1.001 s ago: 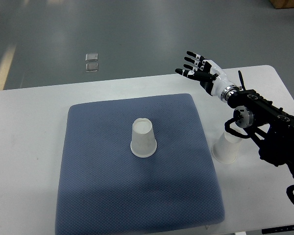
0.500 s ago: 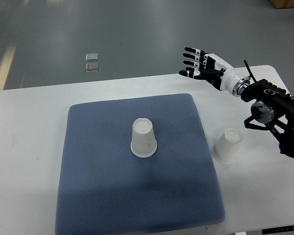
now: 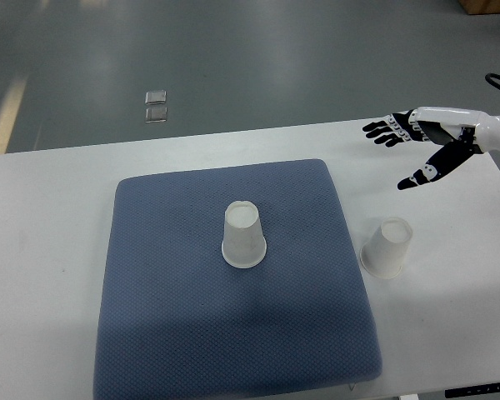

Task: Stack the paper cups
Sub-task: 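Swing the right hand over and lower it beside the white paper cup, then close the right hand fingers around the white paper cup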

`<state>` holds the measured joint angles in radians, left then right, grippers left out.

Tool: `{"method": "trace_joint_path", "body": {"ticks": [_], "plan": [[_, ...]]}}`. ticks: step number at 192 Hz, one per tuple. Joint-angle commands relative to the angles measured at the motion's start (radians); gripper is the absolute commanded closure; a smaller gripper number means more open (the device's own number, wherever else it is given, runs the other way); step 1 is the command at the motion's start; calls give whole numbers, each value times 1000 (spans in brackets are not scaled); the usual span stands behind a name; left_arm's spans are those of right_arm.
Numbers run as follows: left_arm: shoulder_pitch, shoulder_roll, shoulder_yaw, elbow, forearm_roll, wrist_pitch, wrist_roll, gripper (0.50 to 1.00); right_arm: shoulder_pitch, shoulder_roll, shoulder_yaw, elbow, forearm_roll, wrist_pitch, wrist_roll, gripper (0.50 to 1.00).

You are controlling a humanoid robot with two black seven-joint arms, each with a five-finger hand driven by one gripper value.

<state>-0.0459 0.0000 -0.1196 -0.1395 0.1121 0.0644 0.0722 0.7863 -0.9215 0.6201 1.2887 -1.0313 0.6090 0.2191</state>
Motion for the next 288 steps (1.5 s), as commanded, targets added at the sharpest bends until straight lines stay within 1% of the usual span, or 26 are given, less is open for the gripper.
{"method": "trace_joint_path", "body": {"ticks": [1, 33, 44, 60, 87, 128, 185, 202, 224, 237, 252, 288], "plan": [[0, 0, 0, 0, 0, 0, 0, 500, 1, -54, -22, 83, -61, 2, 2, 587], [0, 0, 0, 0, 0, 0, 0, 500, -2, -48, -22, 113, -167, 1, 2, 589], [0, 0, 0, 0, 0, 0, 0, 500, -9, -42, -23, 116, -210, -11, 2, 589], [0, 0, 0, 0, 0, 0, 0, 500, -13, -33, -49, 129, -282, -41, 2, 595], [0, 0, 0, 0, 0, 0, 0, 500, -15, -5, -120, 129, -377, -124, 2, 595], [0, 0, 0, 0, 0, 0, 0, 500, -30, 6, -172, 119, -429, -186, 2, 595], [0, 0, 0, 0, 0, 0, 0, 500, -45, 44, -172, 96, -484, -199, 0, 599], [0, 0, 0, 0, 1, 0, 0, 500, -50, 49, -174, 87, -486, -222, 0, 611], [0, 0, 0, 0, 0, -2, 0, 500, -61, 50, -174, 80, -503, -226, 0, 634], [0, 0, 0, 0, 0, 0, 0, 500, -67, 53, -174, 72, -506, -226, 0, 660], [0, 0, 0, 0, 0, 0, 0, 500, -71, 69, -174, 66, -506, -226, 0, 668], [0, 0, 0, 0, 0, 0, 0, 500, -76, 70, -180, 60, -506, -239, 0, 671]]}}
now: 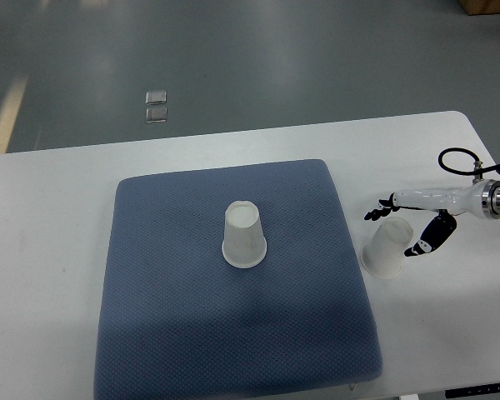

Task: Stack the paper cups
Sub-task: 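Close the right hand fingers around the white paper cup, then lift the cup with the right hand and carry it over the inverted cup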

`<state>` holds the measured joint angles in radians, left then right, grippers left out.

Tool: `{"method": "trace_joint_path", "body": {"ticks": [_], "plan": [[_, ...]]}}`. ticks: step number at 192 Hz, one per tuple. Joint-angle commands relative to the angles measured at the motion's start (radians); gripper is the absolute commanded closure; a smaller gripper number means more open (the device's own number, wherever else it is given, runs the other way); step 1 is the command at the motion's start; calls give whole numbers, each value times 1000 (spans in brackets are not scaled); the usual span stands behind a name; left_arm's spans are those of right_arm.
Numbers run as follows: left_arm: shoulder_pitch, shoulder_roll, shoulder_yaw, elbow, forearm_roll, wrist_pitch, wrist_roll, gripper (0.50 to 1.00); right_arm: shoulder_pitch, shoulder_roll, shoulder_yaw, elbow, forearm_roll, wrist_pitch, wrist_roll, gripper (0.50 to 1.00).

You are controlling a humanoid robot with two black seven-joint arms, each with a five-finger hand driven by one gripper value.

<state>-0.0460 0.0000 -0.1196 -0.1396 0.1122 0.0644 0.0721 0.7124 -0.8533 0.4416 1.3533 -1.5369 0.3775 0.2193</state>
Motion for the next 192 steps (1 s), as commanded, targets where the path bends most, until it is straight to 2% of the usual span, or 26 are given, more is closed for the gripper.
{"method": "trace_joint_path", "body": {"ticks": [1, 41, 107, 146, 181, 192], "plan": [[0, 0, 0, 0, 0, 0, 0, 500, -2, 2, -1, -5, 0, -8, 0, 671], [0, 0, 0, 0, 0, 0, 0, 500, -1, 2, -15, -11, -8, -9, 2, 707], [0, 0, 0, 0, 0, 0, 0, 500, 10, -1, -12, -16, -8, -18, 2, 883], [0, 0, 0, 0, 0, 0, 0, 500, 84, 0, -1, -16, 12, -32, 3, 881], [0, 0, 0, 0, 0, 0, 0, 500, 219, 2, -3, -16, 75, -14, 2, 875], [0, 0, 0, 0, 0, 0, 0, 500, 271, 2, -1, -16, 96, 14, -1, 875]]}}
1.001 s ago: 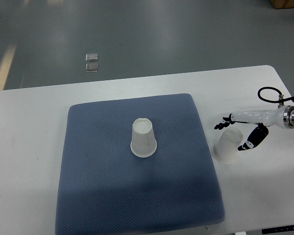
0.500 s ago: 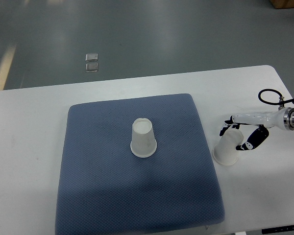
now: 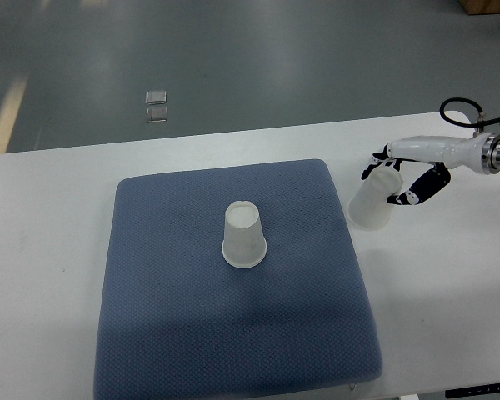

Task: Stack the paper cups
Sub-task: 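Lift the cup with the right hand and carry it over the inverted cup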

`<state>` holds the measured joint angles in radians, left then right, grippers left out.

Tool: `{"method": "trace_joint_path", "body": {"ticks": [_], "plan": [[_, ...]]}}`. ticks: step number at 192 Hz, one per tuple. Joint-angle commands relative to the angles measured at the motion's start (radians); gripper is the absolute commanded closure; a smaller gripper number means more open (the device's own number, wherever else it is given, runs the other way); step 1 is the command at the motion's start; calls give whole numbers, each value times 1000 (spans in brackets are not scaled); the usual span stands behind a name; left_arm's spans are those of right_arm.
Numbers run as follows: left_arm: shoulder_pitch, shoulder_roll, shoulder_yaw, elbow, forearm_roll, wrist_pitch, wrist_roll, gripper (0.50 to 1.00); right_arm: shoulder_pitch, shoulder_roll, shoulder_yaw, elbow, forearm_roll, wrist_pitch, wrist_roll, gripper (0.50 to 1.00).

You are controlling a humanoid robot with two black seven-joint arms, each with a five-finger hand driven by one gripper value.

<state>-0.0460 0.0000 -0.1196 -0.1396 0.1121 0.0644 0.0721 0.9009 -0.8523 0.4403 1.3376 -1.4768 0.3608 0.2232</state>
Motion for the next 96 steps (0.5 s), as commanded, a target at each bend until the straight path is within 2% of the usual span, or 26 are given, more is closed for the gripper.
{"method": "trace_joint_path", "body": {"ticks": [1, 40, 96], "plan": [[0, 0, 0, 0, 0, 0, 0, 500, 82, 1, 0, 0, 36, 30, -5, 875], [0, 0, 0, 0, 0, 0, 0, 500, 245, 88, 0, 2, 130, 107, -24, 877], [0, 0, 0, 0, 0, 0, 0, 500, 308, 203, -9, 12, 161, 142, -38, 875]]}}
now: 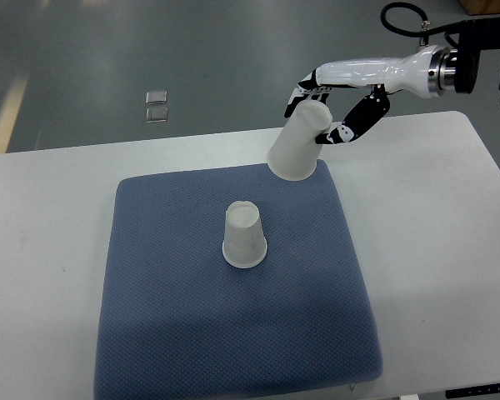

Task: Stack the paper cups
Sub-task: 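Lift the cup with the right hand and carry it over the inverted cup, then lower the held cup onto the inverted cup on the pad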

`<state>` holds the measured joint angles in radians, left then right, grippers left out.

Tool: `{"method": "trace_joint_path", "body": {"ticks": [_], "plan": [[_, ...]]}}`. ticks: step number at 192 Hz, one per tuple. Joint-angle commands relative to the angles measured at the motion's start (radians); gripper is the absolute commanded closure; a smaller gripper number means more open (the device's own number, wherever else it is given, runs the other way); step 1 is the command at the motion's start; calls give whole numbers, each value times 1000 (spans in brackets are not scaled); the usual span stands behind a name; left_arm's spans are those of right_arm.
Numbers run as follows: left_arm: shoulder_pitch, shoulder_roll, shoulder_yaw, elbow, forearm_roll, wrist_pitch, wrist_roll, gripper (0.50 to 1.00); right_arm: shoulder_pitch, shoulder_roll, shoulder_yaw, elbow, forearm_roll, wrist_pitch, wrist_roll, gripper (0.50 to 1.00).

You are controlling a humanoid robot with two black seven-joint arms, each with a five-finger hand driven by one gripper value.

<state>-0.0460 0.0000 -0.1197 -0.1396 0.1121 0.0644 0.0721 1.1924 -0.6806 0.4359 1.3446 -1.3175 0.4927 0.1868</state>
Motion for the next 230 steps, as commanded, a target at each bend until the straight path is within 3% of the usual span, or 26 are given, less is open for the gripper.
{"method": "trace_joint_path", "body": {"ticks": [1, 112, 230], "plan": [[0, 0, 0, 0, 0, 0, 0, 500, 16, 32, -5, 5, 1, 10, -1, 875], [0, 0, 0, 0, 0, 0, 0, 500, 27, 151, -8, 8, 1, 98, -30, 865], [0, 0, 0, 0, 0, 0, 0, 500, 21, 194, -25, 10, -14, 99, -87, 854]]}}
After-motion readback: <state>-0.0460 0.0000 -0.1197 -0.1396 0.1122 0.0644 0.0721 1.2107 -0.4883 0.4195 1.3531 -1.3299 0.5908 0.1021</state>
